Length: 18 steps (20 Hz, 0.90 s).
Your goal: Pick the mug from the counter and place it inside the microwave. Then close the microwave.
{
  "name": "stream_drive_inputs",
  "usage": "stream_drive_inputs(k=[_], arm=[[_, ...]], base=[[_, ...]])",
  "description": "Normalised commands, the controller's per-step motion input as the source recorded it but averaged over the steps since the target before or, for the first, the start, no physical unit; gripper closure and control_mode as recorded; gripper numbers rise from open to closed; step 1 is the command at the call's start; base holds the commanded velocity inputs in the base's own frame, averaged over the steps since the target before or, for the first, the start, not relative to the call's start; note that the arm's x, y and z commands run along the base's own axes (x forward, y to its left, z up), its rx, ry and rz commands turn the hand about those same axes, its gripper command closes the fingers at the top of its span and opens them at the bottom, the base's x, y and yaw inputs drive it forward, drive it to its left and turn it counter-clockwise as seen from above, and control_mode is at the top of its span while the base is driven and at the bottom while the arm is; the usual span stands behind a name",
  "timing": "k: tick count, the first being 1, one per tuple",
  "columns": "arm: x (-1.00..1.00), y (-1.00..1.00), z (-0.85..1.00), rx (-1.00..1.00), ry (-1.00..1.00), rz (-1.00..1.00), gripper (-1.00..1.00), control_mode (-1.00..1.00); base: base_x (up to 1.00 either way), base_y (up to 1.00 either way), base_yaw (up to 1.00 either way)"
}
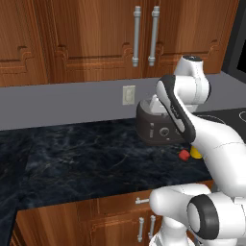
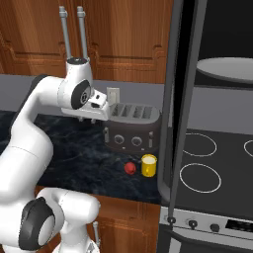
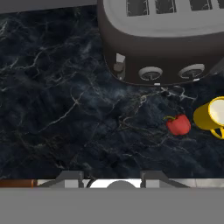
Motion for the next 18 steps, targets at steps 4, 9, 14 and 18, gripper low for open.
stream_drive_inputs(k=[4, 9, 14, 18], arm=[[-0.05, 0.00, -0.05, 0.00, 0.00, 0.00, -1.00, -1.00], [0.00, -0.25, -0.30, -0.04, 0.00, 0.00, -1.00, -1.00], [0.00, -0.70, -0.32, -0.02, 0.00, 0.00, -1.00, -1.00], [0.00, -0.79, -0.28, 0.00, 0.00, 0.00, -1.00, -1.00]], base=[[0.00, 0.00, 0.00], [0.00, 0.00, 0.00], [0.00, 0.00, 0.00], [0.00, 0.00, 0.00]])
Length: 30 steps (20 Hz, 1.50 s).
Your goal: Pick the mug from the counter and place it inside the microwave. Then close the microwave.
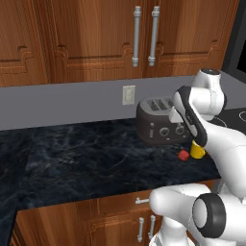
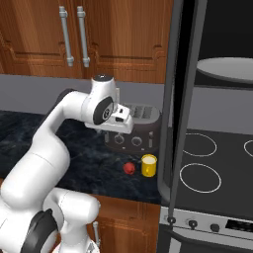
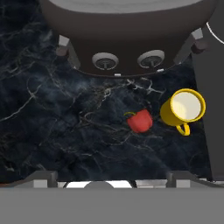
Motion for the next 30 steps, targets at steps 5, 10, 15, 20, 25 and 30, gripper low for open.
stream_drive_inputs(k=[5, 10, 15, 20, 25, 30], arm=[[0.00, -0.24, -0.15, 0.00, 0.00, 0.00, -1.00, -1.00], [0.00, -0.09, -0.14, 0.05, -0.02, 0.00, -1.00, -1.00], [-0.03, -0.42, -0.37, 0.14, -0.02, 0.00, -1.00, -1.00], [-0.02, -0.31, -0.05, 0.06, 0.00, 0.00, -1.00, -1.00], [0.00, -0.12, 0.00, 0.00, 0.00, 0.00, -1.00, -1.00], [0.00, -0.03, 0.00, 0.00, 0.00, 0.00, -1.00, -1.00]], base=[[0.00, 0.00, 0.00], [0.00, 0.00, 0.00], [0.00, 0.00, 0.00], [0.00, 0.00, 0.00], [0.00, 0.00, 0.00], [0.00, 0.00, 0.00]])
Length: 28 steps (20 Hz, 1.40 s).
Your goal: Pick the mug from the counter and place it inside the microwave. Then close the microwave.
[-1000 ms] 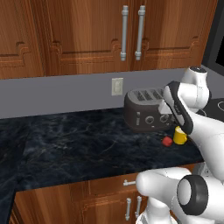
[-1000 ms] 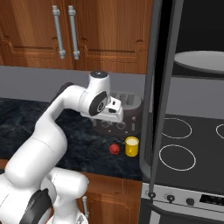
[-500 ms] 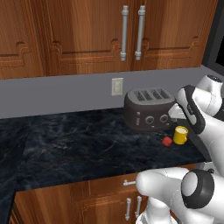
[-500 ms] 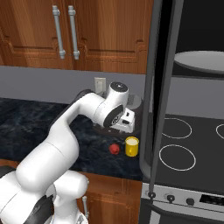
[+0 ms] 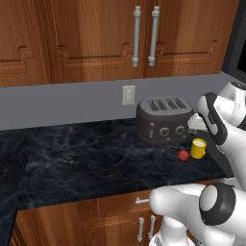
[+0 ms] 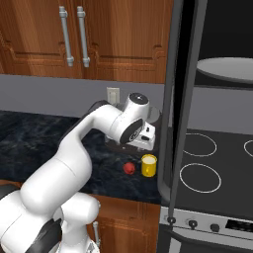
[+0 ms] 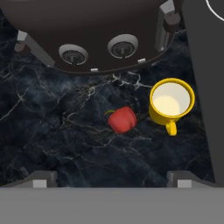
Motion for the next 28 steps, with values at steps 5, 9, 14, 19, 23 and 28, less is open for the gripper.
stream_drive_inputs(k=[5, 9, 14, 19, 23, 28], arm=[[0.00, 0.00, 0.00, 0.00, 0.00, 0.00, -1.00, -1.00], [0.00, 0.00, 0.00, 0.00, 0.00, 0.00, -1.00, -1.00], [0.00, -0.02, 0.00, 0.00, 0.00, 0.01, -1.00, -1.00], [0.06, 0.00, -0.12, -0.09, 0.00, 0.03, -1.00, -1.00], [0.00, -0.03, -0.30, -0.10, 0.00, 0.09, -1.00, -1.00], [0.00, -0.29, -0.22, -0.07, 0.00, 0.11, -1.00, -1.00]], base=[[0.00, 0.00, 0.00], [0.00, 0.00, 0.00], [0.00, 0.00, 0.00], [0.00, 0.00, 0.00], [0.00, 0.00, 0.00], [0.00, 0.00, 0.00]])
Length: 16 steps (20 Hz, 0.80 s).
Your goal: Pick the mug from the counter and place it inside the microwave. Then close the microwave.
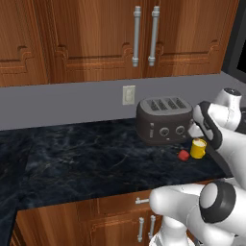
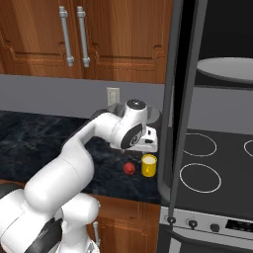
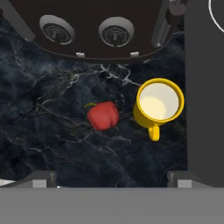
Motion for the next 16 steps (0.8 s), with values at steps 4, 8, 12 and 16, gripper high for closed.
stream_drive_inputs(k=[4, 8, 12, 16], arm=[[0.00, -0.31, -0.13, -0.05, 0.00, 0.06, -1.00, -1.00], [0.00, -0.18, -0.18, -0.04, 0.00, 0.00, -1.00, -1.00], [0.00, 0.00, -0.33, -0.06, 0.00, 0.00, -1.00, -1.00], [-0.02, 0.00, -0.43, -0.04, 0.00, 0.00, -1.00, -1.00]], base=[[0.00, 0.00, 0.00], [0.00, 0.00, 0.00], [0.00, 0.00, 0.00], [0.00, 0.00, 0.00]])
